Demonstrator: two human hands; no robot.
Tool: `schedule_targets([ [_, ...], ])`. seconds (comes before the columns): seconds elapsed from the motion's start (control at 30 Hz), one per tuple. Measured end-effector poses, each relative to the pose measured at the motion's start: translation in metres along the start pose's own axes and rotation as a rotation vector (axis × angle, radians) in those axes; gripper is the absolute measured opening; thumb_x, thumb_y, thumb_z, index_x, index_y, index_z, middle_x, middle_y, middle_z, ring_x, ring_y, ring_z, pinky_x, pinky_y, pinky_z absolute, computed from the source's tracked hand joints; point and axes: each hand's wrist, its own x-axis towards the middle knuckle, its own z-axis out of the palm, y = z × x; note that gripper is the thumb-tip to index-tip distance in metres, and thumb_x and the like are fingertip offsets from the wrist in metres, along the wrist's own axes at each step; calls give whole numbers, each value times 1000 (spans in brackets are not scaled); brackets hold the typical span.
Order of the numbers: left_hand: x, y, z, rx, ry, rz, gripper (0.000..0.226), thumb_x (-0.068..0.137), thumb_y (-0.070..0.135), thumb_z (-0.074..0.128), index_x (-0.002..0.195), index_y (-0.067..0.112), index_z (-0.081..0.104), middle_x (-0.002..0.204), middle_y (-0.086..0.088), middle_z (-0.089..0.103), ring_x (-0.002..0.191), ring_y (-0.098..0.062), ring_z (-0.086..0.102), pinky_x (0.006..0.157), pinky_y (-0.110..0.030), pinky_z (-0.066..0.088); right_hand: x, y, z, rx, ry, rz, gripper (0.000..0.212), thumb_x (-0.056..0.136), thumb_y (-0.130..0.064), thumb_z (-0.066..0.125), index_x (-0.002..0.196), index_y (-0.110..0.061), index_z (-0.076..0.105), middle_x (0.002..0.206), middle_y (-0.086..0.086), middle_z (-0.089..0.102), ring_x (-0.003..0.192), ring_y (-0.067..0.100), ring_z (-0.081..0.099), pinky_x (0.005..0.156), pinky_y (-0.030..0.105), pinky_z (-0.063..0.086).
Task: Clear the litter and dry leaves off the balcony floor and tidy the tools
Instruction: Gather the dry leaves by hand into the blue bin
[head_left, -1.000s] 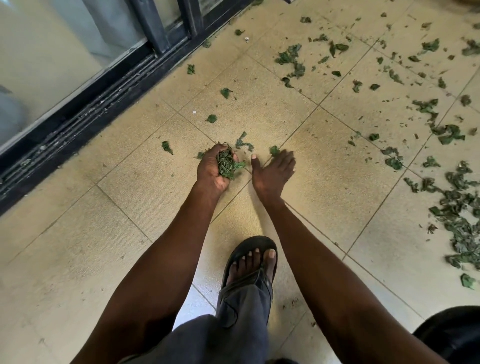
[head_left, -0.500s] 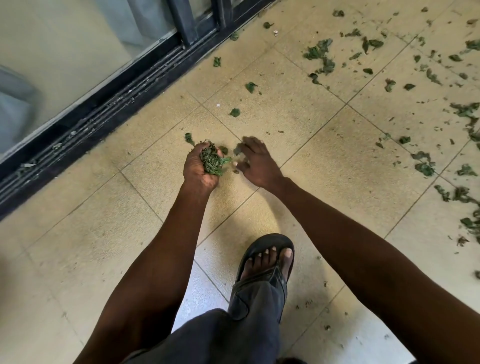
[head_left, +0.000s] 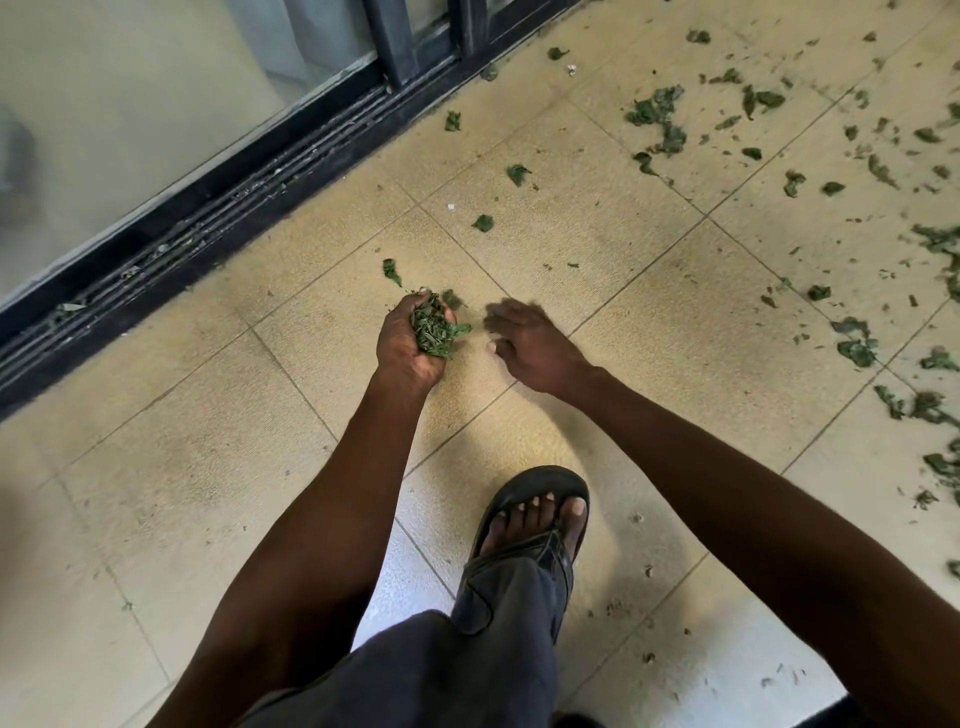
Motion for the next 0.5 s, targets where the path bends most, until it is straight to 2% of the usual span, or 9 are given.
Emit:
schedule_targets([
  [0.07,0,-3,-1,-5,-2,-4,13,92,6,55,79,7,57,71,-8,60,49,-16,61,45,-22,52,-10,1,-12,-50,-185,24,61,94,-6,50,151,-19,32,162,7,18,150,27,8,120,54,4],
  [0.1,0,-4,-2,-8,-5,-6,14,92,6,55,78,6,57,70,-9,60,50,-17,61,47,-23,53,-15,1,-17,-108,-251,9,71,90,1,49,153,-21,26,163,6,10,150,27,2,119,52,2],
  [0.13,0,-6,-2,-10,-8,-7,15,92,5,55,77,6,58,68,-9,61,51,-17,60,48,-23,53,-20,0,-20,-177,-285,-14,76,88,6,47,154,-20,22,163,6,6,150,27,-1,120,51,3],
  [0.2,0,-10,-2,-9,-5,-8,18,92,5,54,75,5,59,67,-9,61,50,-17,60,49,-23,54,-30,-1,-24,-314,-313,-53,69,91,8,40,154,-14,22,163,9,6,150,29,0,121,47,15],
  [0.3,-1,-15,-2,32,7,-35,12,91,5,57,78,5,58,73,-10,60,52,-19,61,50,-24,55,-44,0,-22,-422,-276,-87,51,99,-2,32,150,-3,30,160,14,19,148,29,16,109,40,40],
  [0.4,-4,-18,-3,103,2,-76,9,90,8,59,82,6,58,76,-10,61,56,-21,64,53,-28,57,-49,2,-20,-484,-220,-161,44,99,-4,35,142,2,41,151,19,36,139,33,37,95,43,51],
  [0.43,-6,-19,-3,133,-9,-83,9,91,9,59,82,7,58,73,-9,62,56,-21,66,56,-29,58,-47,2,-21,-488,-199,-132,42,99,-3,36,140,2,44,145,20,43,131,33,47,91,42,53],
  [0.5,-9,-20,-2,185,-38,-91,12,93,11,57,81,9,56,64,-7,64,54,-19,67,67,-31,56,-38,-1,-27,-336,-68,87,38,97,-1,40,134,-2,52,126,17,61,103,28,65,81,32,55],
])
